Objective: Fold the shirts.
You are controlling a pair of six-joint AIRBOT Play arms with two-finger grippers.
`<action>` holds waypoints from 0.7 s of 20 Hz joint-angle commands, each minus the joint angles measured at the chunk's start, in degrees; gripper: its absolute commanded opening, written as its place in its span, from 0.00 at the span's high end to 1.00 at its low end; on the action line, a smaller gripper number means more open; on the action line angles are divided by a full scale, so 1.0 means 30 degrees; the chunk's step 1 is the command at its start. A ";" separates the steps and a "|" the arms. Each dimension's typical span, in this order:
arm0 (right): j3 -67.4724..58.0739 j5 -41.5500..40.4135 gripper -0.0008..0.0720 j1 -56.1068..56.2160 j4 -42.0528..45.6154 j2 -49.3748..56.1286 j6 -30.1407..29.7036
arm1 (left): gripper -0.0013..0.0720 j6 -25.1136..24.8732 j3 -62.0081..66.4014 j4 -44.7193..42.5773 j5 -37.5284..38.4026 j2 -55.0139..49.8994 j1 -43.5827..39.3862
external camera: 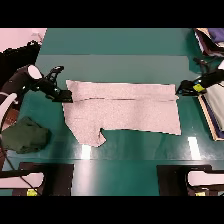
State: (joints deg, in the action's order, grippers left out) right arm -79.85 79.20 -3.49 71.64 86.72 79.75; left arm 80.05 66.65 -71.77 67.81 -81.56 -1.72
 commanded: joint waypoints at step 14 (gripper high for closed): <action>0.7125 -0.1333 0.37 -0.1865 -0.0561 -0.7490 -0.0823 | 0.42 0.1829 -1.4069 0.7082 -0.3526 0.8976 -0.0007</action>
State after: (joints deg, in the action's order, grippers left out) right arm -59.35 75.44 -9.02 70.61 65.65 77.38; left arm 85.45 27.14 -54.81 62.61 -55.51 -1.76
